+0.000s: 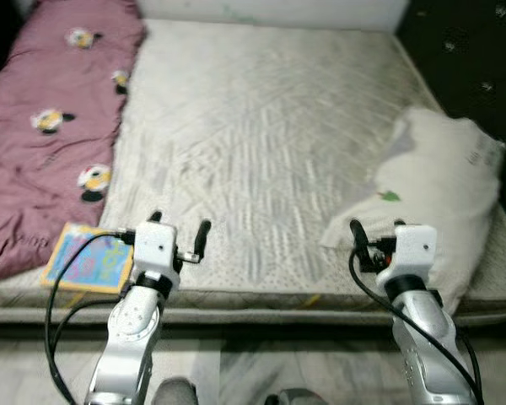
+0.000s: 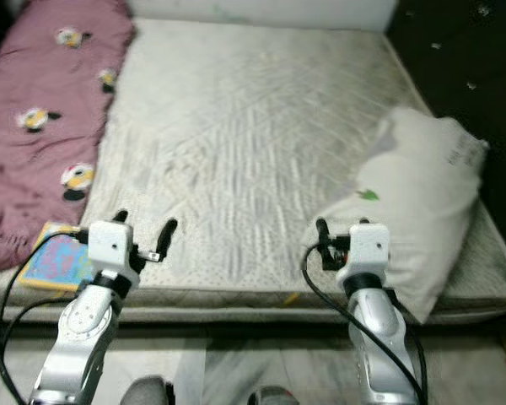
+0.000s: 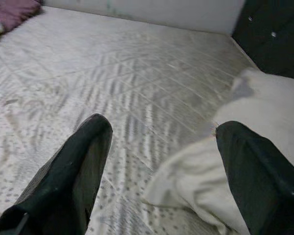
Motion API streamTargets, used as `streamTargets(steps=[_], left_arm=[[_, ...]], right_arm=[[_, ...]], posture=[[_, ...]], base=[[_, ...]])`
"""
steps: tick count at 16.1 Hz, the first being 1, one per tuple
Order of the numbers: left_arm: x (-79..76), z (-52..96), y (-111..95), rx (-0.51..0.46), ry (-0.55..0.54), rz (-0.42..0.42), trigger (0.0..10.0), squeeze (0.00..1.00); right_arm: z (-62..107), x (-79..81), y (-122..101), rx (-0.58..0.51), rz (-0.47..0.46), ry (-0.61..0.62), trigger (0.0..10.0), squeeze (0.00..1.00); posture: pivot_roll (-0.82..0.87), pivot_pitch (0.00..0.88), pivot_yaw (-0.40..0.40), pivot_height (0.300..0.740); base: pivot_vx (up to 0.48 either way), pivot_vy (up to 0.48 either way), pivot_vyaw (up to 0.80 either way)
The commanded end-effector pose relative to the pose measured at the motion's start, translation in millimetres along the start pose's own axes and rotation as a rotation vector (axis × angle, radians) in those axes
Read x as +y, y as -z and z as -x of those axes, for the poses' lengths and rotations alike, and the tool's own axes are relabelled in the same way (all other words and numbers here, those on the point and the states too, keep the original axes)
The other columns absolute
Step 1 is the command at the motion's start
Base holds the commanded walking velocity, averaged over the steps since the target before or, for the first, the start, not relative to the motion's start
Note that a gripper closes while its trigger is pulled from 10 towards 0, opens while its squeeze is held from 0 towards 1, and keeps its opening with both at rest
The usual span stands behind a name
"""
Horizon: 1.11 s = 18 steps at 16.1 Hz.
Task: Clean up the room
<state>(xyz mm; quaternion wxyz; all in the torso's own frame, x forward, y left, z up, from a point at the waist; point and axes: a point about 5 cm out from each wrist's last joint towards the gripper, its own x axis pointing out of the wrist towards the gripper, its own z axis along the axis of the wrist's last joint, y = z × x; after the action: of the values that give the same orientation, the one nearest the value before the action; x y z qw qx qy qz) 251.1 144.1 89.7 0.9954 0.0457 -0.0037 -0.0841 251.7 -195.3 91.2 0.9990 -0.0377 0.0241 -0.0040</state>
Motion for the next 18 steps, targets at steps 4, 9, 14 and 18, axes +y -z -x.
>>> streamTargets(steps=[4,9,14,18], left_arm=[[-2.3,1.9,3.2,0.012,0.019,0.005,10.0,0.0],[-3.2,0.7,3.1,0.011,0.027,0.007,10.0,0.0],[-1.8,-0.3,4.6,0.021,0.009,-0.003,10.0,0.0],[-0.5,-0.7,5.2,0.022,-0.003,-0.017,10.0,0.0]], right_arm=[[2.0,-4.2,0.1,0.0,0.018,0.013,10.0,0.0],[1.2,-4.2,-0.2,-0.002,0.021,0.012,10.0,0.0],[-1.4,-6.7,-2.1,-0.009,0.028,0.014,10.0,0.0],[-1.3,-6.9,-0.7,-0.007,0.032,0.012,10.0,0.0]], posture=[[-0.05,0.125,-0.04,0.74],[-0.05,0.12,-0.038,0.74],[-0.05,0.114,-0.039,0.74],[-0.05,0.108,-0.041,0.74]], base=[[0.266,0.0,0.0],[0.309,0.0,0.0],[0.131,0.0,0.0],[0.0,0.0,0.0]])
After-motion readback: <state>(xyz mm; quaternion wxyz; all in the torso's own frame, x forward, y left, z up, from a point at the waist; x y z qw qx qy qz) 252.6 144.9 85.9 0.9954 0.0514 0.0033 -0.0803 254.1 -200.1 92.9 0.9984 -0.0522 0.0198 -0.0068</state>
